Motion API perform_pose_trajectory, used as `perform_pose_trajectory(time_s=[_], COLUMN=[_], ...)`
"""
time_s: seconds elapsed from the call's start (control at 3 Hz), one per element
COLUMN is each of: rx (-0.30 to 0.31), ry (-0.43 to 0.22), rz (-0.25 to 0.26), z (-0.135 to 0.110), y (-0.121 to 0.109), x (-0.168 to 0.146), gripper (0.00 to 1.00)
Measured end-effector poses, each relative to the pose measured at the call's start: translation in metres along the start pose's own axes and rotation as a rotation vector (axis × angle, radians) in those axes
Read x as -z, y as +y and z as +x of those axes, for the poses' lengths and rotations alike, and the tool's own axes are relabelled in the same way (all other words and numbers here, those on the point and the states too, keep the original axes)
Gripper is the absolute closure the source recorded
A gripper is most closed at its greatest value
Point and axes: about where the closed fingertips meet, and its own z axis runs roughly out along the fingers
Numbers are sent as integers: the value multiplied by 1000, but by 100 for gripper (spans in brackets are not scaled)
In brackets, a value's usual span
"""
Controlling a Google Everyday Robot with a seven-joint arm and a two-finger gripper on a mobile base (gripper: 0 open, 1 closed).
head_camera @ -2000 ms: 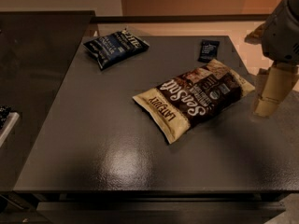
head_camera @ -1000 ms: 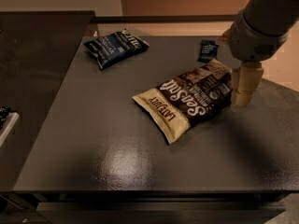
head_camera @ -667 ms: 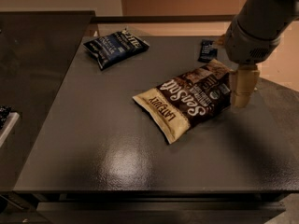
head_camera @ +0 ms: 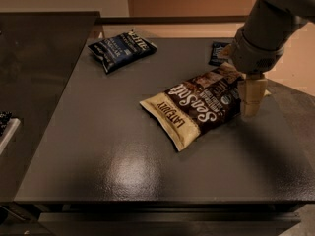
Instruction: Pick brown chip bag
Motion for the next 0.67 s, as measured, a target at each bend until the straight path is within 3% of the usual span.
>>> perform_pose_trajectory(time_s=[0.67], rx=[40], ry=[-12], rz=[-32], z=[1], y=[-1], x=[-20], gripper=[0])
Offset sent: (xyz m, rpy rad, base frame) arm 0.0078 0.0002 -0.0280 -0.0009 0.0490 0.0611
